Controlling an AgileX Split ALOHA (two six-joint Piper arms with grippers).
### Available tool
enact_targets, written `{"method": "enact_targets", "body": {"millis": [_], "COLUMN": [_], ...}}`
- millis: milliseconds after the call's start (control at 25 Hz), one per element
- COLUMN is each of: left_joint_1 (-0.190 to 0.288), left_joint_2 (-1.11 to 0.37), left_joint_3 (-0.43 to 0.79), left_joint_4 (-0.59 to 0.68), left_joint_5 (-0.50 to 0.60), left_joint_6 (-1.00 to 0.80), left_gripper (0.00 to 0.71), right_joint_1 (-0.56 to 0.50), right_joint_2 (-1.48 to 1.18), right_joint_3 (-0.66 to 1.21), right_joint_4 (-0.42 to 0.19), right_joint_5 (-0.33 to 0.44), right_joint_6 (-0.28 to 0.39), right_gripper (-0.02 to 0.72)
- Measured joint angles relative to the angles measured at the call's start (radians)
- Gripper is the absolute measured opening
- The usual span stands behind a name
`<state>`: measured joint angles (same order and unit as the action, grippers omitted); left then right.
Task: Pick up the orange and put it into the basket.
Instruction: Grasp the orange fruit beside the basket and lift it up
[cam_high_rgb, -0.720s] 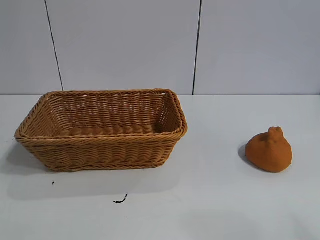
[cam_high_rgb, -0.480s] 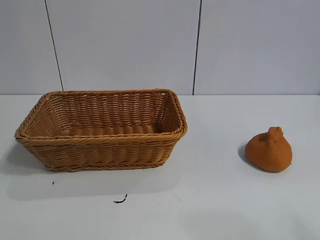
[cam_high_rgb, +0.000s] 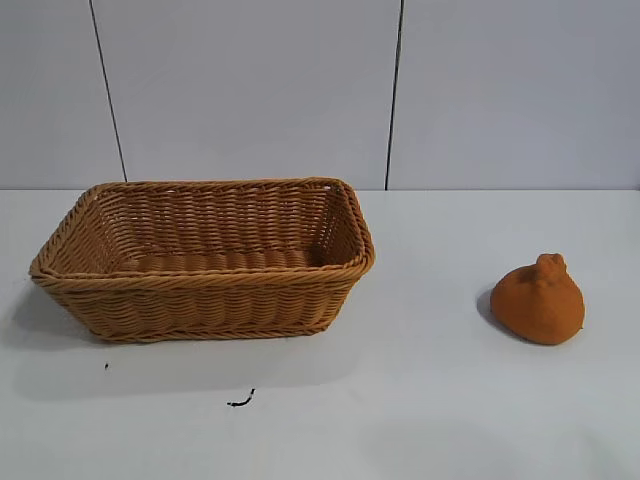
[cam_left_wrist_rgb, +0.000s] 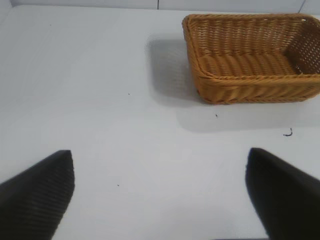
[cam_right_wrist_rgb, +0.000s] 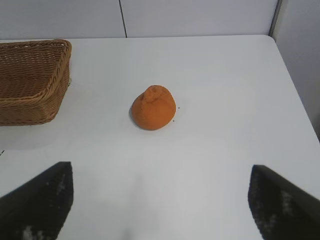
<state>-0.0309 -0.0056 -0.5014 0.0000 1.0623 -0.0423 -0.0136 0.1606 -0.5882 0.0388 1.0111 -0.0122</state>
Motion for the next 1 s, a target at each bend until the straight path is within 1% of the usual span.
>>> {"method": "enact_targets", "body": {"millis": [40, 80, 120, 200, 520, 640, 680, 800, 1000], "left_joint_1": [0.0, 0.0, 0.0, 0.0, 0.0, 0.0, 0.0, 0.0, 0.0], "left_joint_2": [0.0, 0.0, 0.0, 0.0, 0.0, 0.0, 0.0, 0.0, 0.0], "left_joint_3": [0.0, 0.0, 0.0, 0.0, 0.0, 0.0, 0.0, 0.0, 0.0], "left_joint_4": [0.0, 0.0, 0.0, 0.0, 0.0, 0.0, 0.0, 0.0, 0.0], "left_joint_5": [0.0, 0.0, 0.0, 0.0, 0.001, 0.001, 0.001, 0.001, 0.001], "left_joint_6": [0.0, 0.0, 0.0, 0.0, 0.0, 0.0, 0.0, 0.0, 0.0], "left_gripper": [0.666, 0.666, 0.666, 0.666, 0.666, 0.666, 0.666, 0.666, 0.666], "right_joint_1": [0.0, 0.0, 0.0, 0.0, 0.0, 0.0, 0.0, 0.0, 0.0], "right_joint_2": [0.0, 0.062, 0.19, 0.323, 0.877, 1.086, 1.086, 1.316, 1.555], "right_joint_3": [0.0, -0.025, -0.093, -0.164, -0.478, -0.584, -0.584, -0.696, -0.771], "right_joint_4": [0.0, 0.0, 0.002, 0.012, 0.099, 0.105, 0.105, 0.108, 0.112], "right_joint_5": [0.0, -0.001, -0.002, -0.003, 0.0, 0.007, 0.007, 0.009, 0.004], "right_joint_6": [0.0, 0.002, 0.004, 0.012, 0.012, 0.012, 0.012, 0.012, 0.012], "right_gripper": [0.649, 0.649, 0.649, 0.649, 0.649, 0.649, 0.649, 0.649, 0.649]}}
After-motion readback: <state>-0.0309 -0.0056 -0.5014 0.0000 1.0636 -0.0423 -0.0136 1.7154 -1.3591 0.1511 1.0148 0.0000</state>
